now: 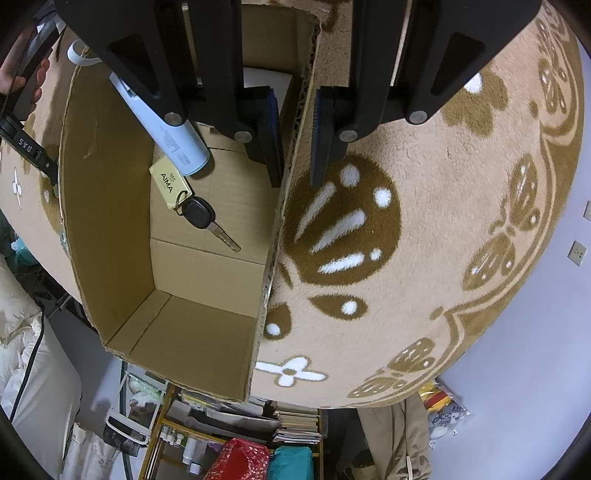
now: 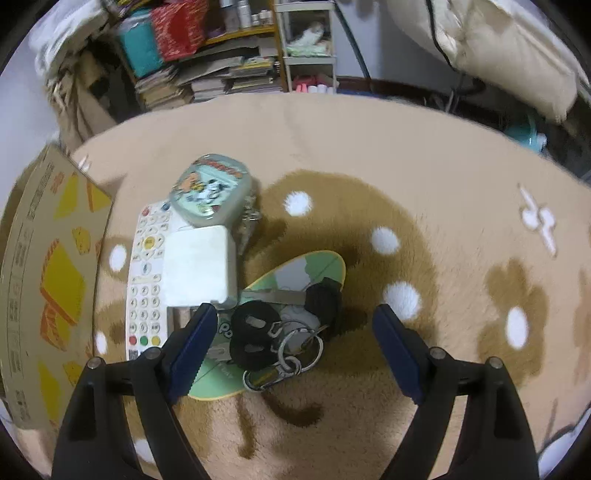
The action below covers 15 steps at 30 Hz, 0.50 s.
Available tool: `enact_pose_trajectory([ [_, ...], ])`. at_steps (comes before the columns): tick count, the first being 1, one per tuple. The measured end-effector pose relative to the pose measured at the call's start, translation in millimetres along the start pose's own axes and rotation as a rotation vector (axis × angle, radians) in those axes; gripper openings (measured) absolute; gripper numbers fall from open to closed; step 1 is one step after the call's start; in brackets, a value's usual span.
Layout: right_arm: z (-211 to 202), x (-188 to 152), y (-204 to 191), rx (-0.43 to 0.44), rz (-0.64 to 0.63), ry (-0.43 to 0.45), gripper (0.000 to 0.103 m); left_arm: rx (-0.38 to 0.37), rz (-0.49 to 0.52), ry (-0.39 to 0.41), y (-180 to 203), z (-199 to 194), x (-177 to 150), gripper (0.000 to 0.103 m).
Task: Organize rigid objects
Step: 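Move the right gripper to the keyring and close on the keys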
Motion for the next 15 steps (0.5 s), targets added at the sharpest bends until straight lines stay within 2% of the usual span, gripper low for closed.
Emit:
enact_pose_trajectory([
  [3,9,-4,5,0.024,0.017,-0.029,0.091,0.003,0.005,-0.001,-1,0,0,0.014],
  [15,13,-12,-3,0.01,-0.024,0.011,0.091,-0.004,0.003,-0.007,-1,-1,1,0.014],
])
Point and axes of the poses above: each gripper's, at about its wrist camera, not at the fingertips, and z roughly the way its jaws point, y to its right, x to its top, the point moved 7 cm from there along z, roughly the way its jaws point, and after that the axes turned 12 degrees about z, right-handed, at the moved point
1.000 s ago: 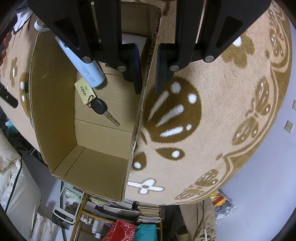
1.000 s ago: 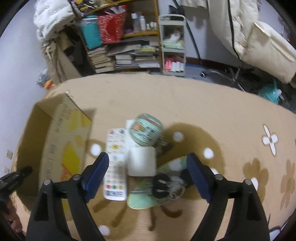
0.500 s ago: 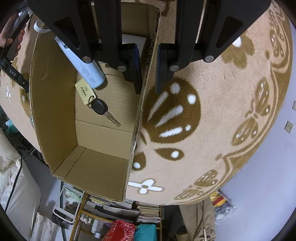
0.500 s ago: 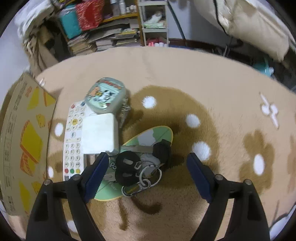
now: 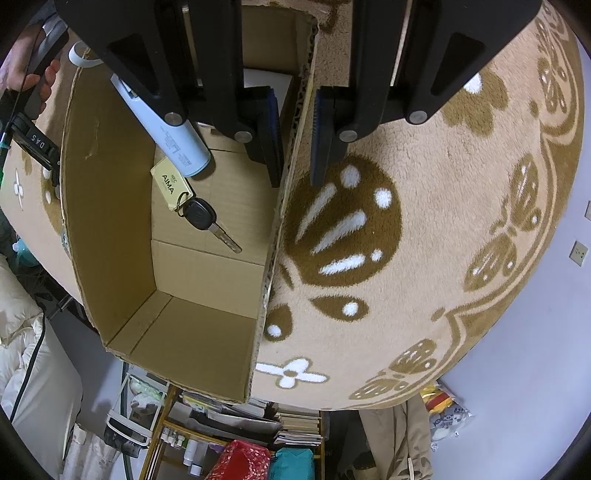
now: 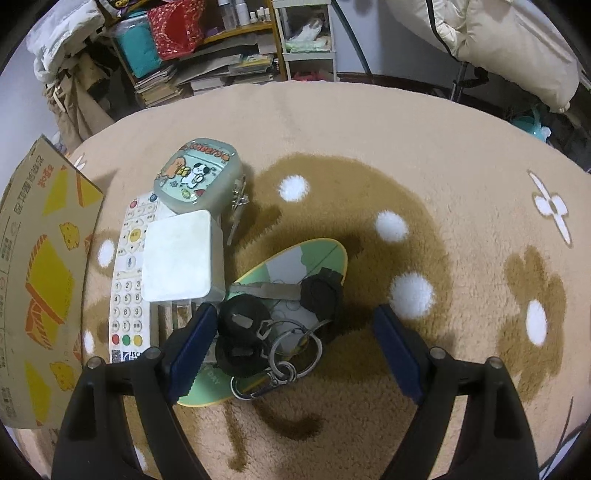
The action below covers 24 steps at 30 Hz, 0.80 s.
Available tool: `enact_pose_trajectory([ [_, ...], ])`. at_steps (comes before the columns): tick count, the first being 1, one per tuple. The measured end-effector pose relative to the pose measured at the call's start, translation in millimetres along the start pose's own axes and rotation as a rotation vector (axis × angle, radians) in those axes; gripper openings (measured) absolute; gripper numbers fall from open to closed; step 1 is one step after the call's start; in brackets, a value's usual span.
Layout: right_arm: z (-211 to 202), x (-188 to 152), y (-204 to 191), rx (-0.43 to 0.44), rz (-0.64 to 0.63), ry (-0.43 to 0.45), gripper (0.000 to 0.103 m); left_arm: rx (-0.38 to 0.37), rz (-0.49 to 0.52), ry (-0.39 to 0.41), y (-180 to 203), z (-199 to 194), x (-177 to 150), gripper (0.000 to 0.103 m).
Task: Organize rigid objects
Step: 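Move the right gripper to the keyring and close on the keys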
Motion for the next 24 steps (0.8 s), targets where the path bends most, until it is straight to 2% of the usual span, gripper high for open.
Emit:
enact_pose_trajectory([
  [2,0,-2,-3,-0.001,-0.007,-0.007,0.09,0.005,0.006,0.0,0,0,0,0.014],
  [6,4,-4,-9,-0.029,-0.048,-0.007,0.082,0.002,0.002,-0.004,0,1,0,0.014],
  [10,3,-3,-8,-0.014,-0.023,0.0,0.076,0.003,0.006,-0.003,0,0,-2,0.014],
  [12,1,-1,-5,-0.008,-0.012,0.005,0.062,0.006,0.01,-0.002,1,0,-2,0.014],
  [16,-1,0,-1,-0.006,0.006,0.005,0.051,0.005,0.007,0.0,1,-1,-2,0.014],
  [18,-3,2,3,-0.015,0.019,0.014,0.041,0.003,0.006,0.001,1,-1,-2,0.014],
  [24,-7,7,10,-0.01,0.047,0.019,0.027,0.003,0.003,0.001,1,-1,-2,0.014],
])
Point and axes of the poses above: each gripper's, at about its wrist camera, not at the fingertips, and z roughly the way its jaws point, y to its right, x to its top, the point moved 7 cm from there along z, roughly the way its jaws point, and after that the axes turned 12 degrees about z, right-handed, at the moved point
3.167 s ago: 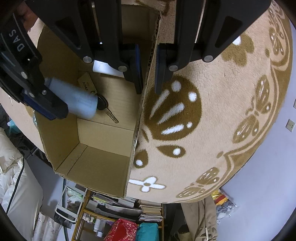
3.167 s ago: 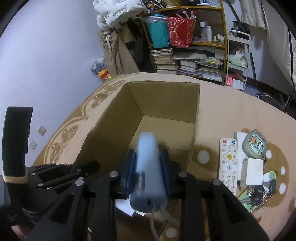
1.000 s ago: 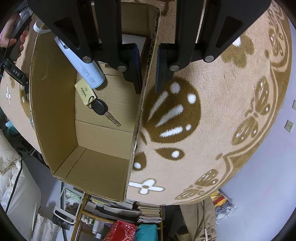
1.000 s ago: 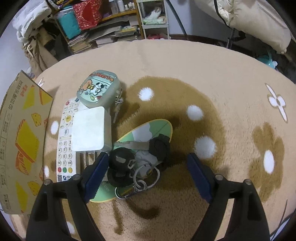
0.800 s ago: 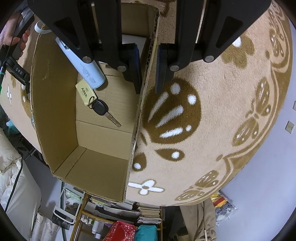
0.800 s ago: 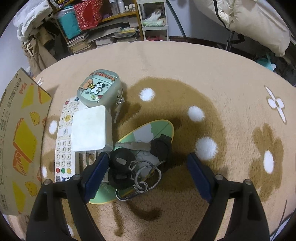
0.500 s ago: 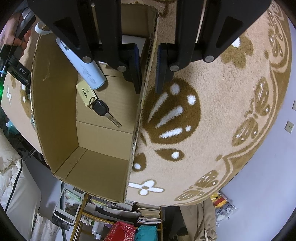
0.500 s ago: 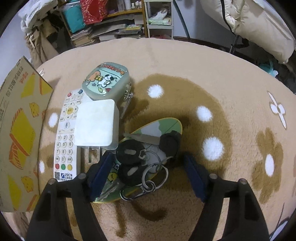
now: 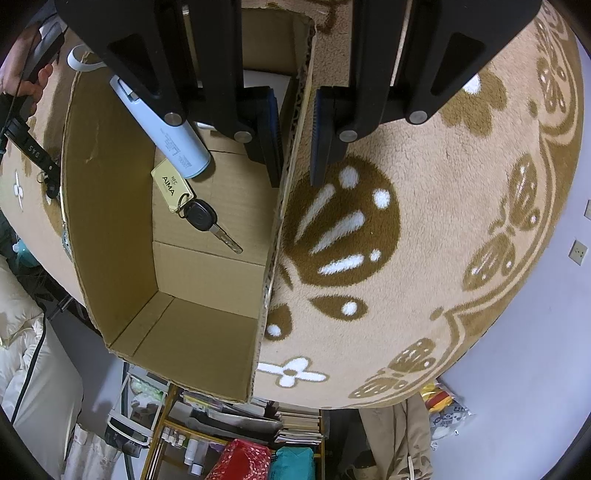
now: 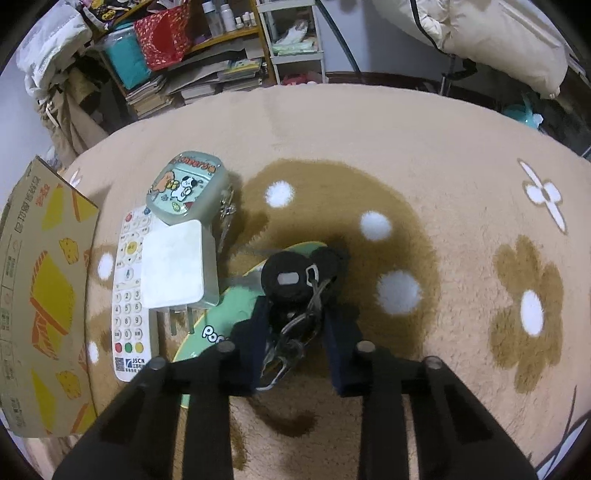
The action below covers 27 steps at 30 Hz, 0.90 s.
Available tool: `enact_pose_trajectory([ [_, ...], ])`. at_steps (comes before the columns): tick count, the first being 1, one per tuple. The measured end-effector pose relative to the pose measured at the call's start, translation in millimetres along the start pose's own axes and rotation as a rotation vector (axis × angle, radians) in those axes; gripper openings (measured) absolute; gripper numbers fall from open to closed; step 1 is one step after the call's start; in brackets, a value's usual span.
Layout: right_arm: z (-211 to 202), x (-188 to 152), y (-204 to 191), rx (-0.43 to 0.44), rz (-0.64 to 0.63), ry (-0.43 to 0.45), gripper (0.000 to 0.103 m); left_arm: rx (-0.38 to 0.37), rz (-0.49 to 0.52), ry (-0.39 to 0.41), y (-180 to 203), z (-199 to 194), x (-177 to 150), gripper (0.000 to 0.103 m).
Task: Organize rigid objects
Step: 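Move the right gripper to the keyring and close on the keys, then lift the keyring, carry it into the box and release it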
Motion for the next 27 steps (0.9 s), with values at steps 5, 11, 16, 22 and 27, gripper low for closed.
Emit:
enact_pose_trajectory([
  [5,-8,0,0,-0.007,-0.021,0.027,0.026,0.001,0.001,0.0,0,-1,0,0.014],
  [11,-28,6,-4,0.033,0.004,0.082,0.026,-0.001,-0.005,-0.001,0,-1,0,0.014],
  [16,-46,13,-14,0.066,-0.001,0.128,0.026,0.002,-0.002,-0.001,1,-3,-1,0.014],
  [22,-72,21,-33,0.131,-0.004,0.173,0.026,0.003,-0.002,-0.002,1,-3,0,0.014],
  [27,-98,21,-69,0.2,-0.065,0.216,0.026,0.012,-0.003,0.001,1,-3,-1,0.014],
])
Point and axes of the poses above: each gripper's, at about its wrist camera, not at the fingertips, and z roughly the way its jaws point, y to its right, x to its top, the point moved 7 cm from there along z, roughly the way its jaws point, and after that the axes turned 12 degrees about z, right-handed, at the moved point
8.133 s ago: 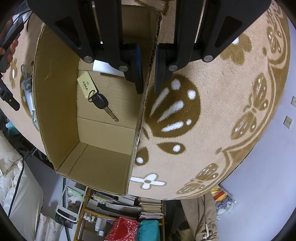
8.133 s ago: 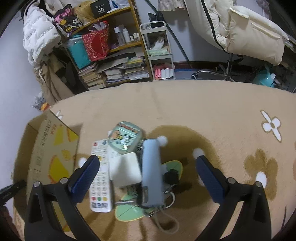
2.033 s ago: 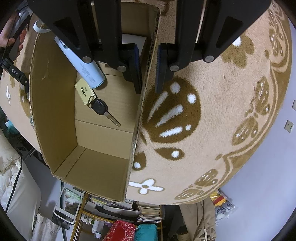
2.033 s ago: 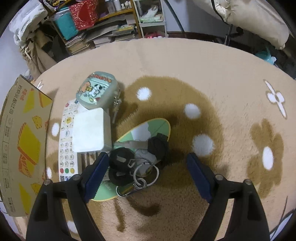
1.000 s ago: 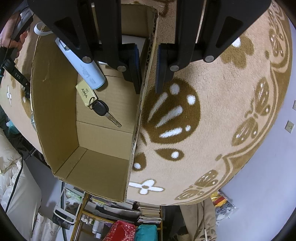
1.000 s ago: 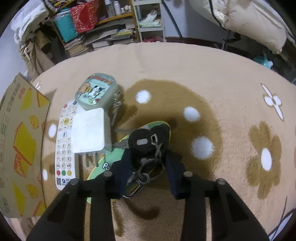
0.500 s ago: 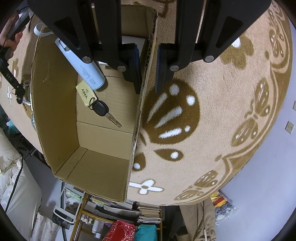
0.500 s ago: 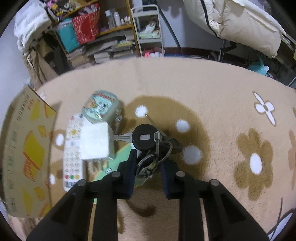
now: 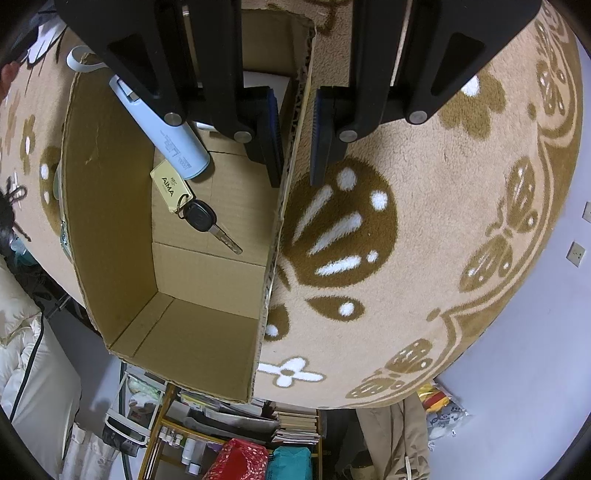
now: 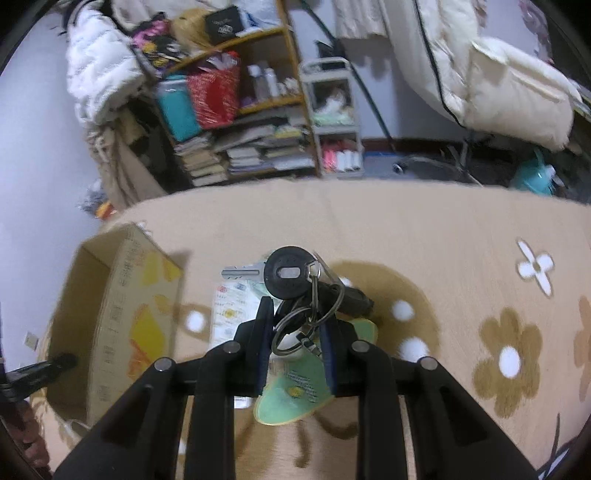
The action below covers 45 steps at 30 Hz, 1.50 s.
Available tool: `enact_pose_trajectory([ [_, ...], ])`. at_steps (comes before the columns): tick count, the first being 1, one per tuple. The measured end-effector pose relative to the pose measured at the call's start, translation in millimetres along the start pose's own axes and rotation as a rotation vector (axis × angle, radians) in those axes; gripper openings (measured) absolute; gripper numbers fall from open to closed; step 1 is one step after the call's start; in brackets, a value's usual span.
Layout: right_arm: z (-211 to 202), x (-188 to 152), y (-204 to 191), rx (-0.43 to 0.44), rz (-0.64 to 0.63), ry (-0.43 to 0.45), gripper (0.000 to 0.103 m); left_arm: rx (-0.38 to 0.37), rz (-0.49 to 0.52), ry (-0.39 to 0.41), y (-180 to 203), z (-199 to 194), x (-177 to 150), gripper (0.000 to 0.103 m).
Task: Organize rigid objects
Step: 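Lift the keyring, carry it into the box and release it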
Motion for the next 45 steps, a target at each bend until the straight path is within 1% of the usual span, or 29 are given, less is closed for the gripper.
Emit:
enact_pose_trajectory([
  [4,-12,3,-39,0.075,-0.044,0.001,0.026,-0.006,-0.003,-0.001,-1,0,-1,0.014],
  [11,-29,-1,-122,0.221,-0.167,0.006,0.025,-0.005,-0.002,-0.002,-1,0,0,0.014],
  [14,-25,-5,-146,0.255,-0.185,-0.004,0.025,-0.005,-0.003,-0.001,0,-1,0,0.014],
  [19,-12,-19,-169,0.277,-0.199,-0.044,0.026,-0.006,-0.004,-0.001,0,0,0,0.014],
  [25,11,-41,-177,0.279,-0.225,-0.112,0.026,-0.008,-0.005,-0.002,0,0,0,0.014],
  [32,31,-61,-173,0.27,-0.235,-0.173,0.026,0.002,0.003,-0.003,1,0,1,0.014],
  [38,38,-66,-176,0.254,-0.273,-0.198,0.026,0.003,0.002,-0.003,1,0,1,0.014],
  [45,39,-61,-177,0.269,-0.249,-0.221,0.026,-0.001,-0.003,-0.002,1,0,1,0.014],
])
Point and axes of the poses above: each gripper's, at about its wrist camera, not at the fingertips, and z roughly the way its jaws point, y to its right, x to its top, the point moved 7 cm from there along z, roughly the way its jaws point, and after that the axes turned 12 degrees about z, right-handed, at the moved point
